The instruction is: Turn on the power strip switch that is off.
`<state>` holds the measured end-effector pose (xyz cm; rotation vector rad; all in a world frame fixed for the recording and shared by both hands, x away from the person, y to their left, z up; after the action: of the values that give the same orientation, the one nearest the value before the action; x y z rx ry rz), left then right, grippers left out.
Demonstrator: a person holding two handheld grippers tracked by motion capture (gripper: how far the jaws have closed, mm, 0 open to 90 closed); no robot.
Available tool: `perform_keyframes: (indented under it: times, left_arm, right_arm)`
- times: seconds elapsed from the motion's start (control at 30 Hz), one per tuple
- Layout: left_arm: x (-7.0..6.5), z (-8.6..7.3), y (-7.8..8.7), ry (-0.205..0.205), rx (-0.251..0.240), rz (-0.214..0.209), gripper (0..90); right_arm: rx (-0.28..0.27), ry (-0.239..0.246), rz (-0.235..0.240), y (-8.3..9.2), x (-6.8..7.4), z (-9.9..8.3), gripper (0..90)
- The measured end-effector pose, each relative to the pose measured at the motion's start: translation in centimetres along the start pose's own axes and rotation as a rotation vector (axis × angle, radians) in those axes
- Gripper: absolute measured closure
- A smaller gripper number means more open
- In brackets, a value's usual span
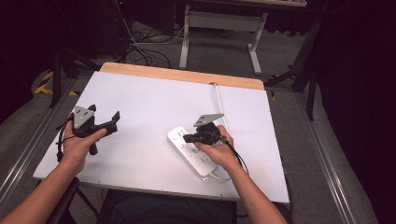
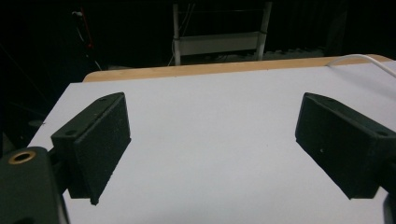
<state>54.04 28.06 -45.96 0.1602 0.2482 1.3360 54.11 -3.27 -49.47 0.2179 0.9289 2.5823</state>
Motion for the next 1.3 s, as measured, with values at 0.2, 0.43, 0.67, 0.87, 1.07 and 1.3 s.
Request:
perform_keyframes:
  times: [0.2, 0.43, 0.67, 0.87, 1.07, 1.3]
  left_arm:
    - [0.1, 0.0, 0.1, 0.004, 0.000, 0.002, 10.9]
    - [0.1, -0.1, 0.1, 0.003, 0.002, 0.003, 10.9]
    - [0.1, -0.1, 0.1, 0.008, 0.004, 0.002, 10.9]
    - [0.0, 0.0, 0.1, 0.006, 0.002, -0.003, 10.9]
    - [-0.1, 0.0, 0.0, 0.003, 0.007, -0.006, 10.9]
    - [-0.1, 0.0, -0.1, 0.005, 0.006, -0.008, 11.0]
  right_arm:
    - [0.020, -0.006, 0.009, -0.3, 0.2, -0.1, 90.0]
    - [0.047, -0.014, 0.023, -0.8, 0.3, -0.3, 90.0]
    - [0.067, 0.008, 0.024, -1.6, 0.9, 0.1, 90.0]
    - [0.082, 0.027, 0.004, -1.6, 1.2, 0.1, 90.0]
    - [0.137, 0.061, 0.008, -1.7, 2.2, 0.2, 90.0]
    - [0.142, 0.068, -0.027, -1.8, 2.2, 0.3, 90.0]
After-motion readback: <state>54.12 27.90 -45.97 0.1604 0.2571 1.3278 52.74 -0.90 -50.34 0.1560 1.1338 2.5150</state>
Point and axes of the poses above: each handheld gripper's, and its own axes: y roughly backward along the jaws, z roughly out of its top, x roughly to its left, the point moved 7 cm from there along -y, roughly forward along the jaws, and after that the axes turned 5 degrees about y, right-handed, at the moved point
